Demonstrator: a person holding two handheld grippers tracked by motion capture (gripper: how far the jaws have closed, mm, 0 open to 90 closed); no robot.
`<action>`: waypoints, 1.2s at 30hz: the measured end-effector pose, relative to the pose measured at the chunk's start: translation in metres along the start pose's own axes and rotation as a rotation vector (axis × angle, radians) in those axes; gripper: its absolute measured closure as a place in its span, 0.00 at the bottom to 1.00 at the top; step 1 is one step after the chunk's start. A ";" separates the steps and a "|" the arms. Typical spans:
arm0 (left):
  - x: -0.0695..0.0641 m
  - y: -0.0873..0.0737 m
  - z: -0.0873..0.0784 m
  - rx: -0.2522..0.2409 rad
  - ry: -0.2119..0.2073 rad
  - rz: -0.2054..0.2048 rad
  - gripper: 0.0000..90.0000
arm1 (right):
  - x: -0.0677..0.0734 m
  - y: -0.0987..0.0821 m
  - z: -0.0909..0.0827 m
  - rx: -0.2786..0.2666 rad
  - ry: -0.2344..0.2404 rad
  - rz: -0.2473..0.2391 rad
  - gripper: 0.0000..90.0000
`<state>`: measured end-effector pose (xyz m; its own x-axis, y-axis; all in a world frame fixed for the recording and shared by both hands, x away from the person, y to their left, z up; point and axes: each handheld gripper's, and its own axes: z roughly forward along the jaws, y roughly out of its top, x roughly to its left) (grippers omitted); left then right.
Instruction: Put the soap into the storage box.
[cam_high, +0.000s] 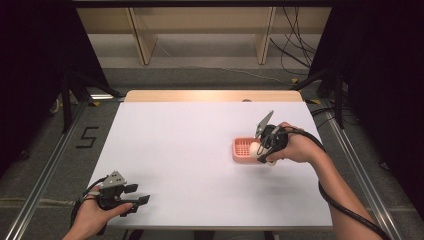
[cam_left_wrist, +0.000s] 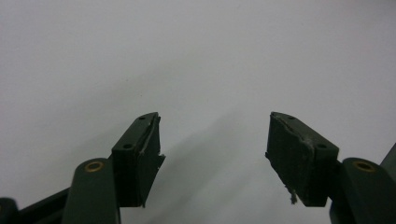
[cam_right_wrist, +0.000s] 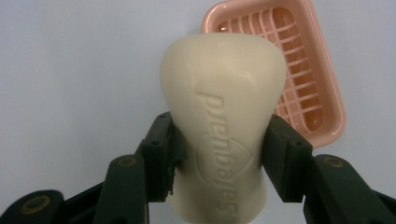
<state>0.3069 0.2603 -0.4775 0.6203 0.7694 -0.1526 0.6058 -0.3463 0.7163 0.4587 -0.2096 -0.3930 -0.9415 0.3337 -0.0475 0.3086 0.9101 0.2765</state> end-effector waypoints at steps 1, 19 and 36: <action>0.000 0.000 0.000 0.000 -0.001 0.000 0.38 | -0.001 0.000 0.001 -0.009 0.006 -0.017 0.56; 0.001 0.000 -0.001 -0.008 -0.007 -0.010 0.38 | -0.016 0.021 0.004 0.016 -0.022 -0.113 0.56; 0.002 0.000 -0.001 -0.002 -0.007 -0.002 0.38 | -0.026 0.029 0.009 0.048 -0.047 -0.142 0.56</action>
<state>0.3073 0.2624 -0.4773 0.6223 0.7665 -0.1592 0.6062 -0.3432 0.7175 0.4931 -0.1891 -0.3922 -0.9690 0.2113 -0.1279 0.1805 0.9592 0.2177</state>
